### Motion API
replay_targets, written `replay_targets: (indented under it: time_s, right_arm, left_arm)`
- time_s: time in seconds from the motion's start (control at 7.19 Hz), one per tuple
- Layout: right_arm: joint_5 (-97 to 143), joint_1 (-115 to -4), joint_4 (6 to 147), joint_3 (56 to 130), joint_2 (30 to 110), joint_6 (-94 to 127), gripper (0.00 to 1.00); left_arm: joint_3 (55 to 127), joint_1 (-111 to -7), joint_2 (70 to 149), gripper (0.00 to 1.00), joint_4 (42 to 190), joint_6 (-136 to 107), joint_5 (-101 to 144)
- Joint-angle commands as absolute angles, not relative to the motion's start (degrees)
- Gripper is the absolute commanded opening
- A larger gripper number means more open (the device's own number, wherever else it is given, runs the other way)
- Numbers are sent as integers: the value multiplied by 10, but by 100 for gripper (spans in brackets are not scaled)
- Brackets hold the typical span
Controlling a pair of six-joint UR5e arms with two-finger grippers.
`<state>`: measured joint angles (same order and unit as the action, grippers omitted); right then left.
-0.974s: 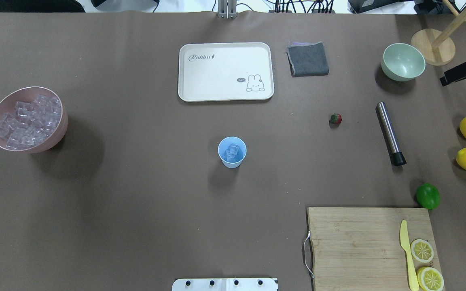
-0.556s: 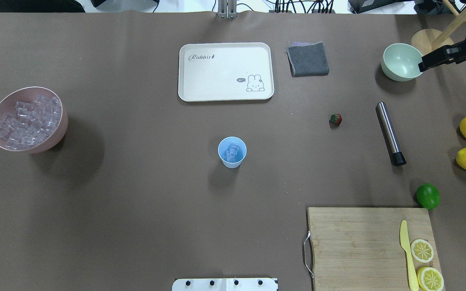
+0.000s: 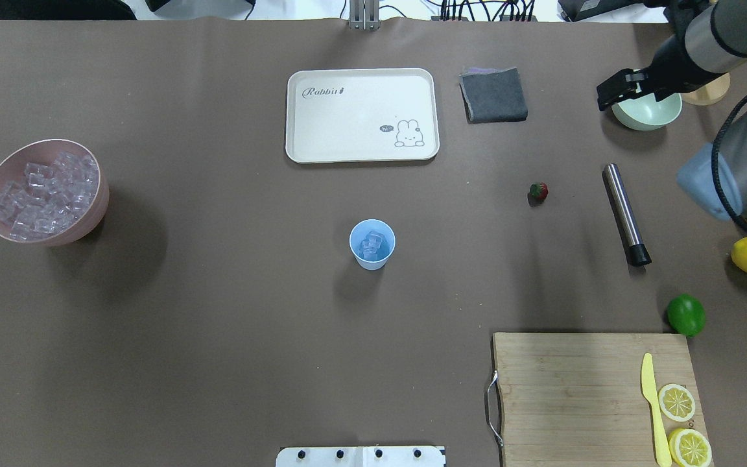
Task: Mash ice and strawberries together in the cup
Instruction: 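Move the right gripper down over the red strawberry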
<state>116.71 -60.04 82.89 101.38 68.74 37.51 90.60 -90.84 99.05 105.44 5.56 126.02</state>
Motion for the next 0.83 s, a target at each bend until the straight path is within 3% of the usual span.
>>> replay_targets:
  time_s: [0.0, 0.7]
  right_arm:
    - [1128, -545, 829, 977, 658, 457, 100]
    - [1133, -495, 777, 867, 634, 502, 100]
  left_arm:
    - [906, -909, 988, 97, 1056, 55, 1260]
    - [943, -911, 968, 97, 1063, 55, 1261]
